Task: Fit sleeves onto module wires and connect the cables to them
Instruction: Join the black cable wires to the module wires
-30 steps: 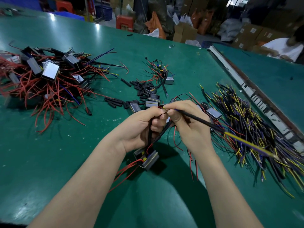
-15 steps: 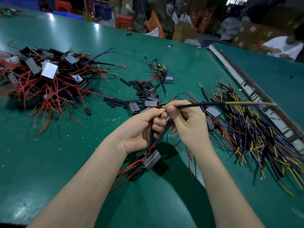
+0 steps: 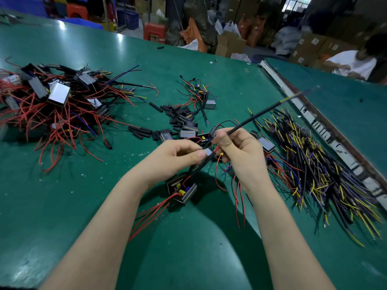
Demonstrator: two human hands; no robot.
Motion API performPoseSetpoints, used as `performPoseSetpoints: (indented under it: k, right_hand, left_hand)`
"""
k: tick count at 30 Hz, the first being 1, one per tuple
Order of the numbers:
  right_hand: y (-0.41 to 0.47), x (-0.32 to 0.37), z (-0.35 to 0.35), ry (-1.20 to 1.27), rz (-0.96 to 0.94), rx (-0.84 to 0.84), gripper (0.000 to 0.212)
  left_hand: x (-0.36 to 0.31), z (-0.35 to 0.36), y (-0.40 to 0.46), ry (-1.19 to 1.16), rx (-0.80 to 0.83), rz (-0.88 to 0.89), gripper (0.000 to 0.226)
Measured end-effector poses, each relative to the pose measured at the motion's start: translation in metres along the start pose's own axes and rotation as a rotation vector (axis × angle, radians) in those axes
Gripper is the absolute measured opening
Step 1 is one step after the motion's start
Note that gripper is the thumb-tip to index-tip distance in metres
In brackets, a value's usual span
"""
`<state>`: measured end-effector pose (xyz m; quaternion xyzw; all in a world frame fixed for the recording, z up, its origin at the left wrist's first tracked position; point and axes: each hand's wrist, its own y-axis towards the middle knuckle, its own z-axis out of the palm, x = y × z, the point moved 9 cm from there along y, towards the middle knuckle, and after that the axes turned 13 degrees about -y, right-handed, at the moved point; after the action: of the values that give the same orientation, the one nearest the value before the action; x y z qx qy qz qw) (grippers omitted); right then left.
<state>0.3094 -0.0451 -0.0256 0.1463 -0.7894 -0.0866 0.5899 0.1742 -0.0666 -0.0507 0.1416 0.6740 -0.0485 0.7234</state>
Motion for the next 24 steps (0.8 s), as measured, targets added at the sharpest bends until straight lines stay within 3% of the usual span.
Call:
performPoseSetpoints:
  k: [8, 12, 16, 24]
  right_hand:
    - [-0.001, 0.001, 0.006, -0.040, -0.011, 0.079, 0.026]
    - [0.001, -0.005, -0.004, 0.042, 0.053, -0.047, 0.023]
    - [0.000, -0.008, -0.014, -0.086, 0.045, -0.134, 0.017]
    - [-0.003, 0.016, 0.004, -0.163, -0.110, 0.027, 0.019]
  left_hand:
    - [0.000, -0.009, 0.005, -0.098, -0.173, 0.023, 0.025]
    - [0.004, -0.007, 0.003, -0.056, -0.130, -0.006, 0.012]
    - [0.005, -0.009, 0.002, 0.065, -0.080, -0.031, 0.012]
    - [-0.012, -0.012, 0.004, 0.013, -0.210, 0.139, 0.009]
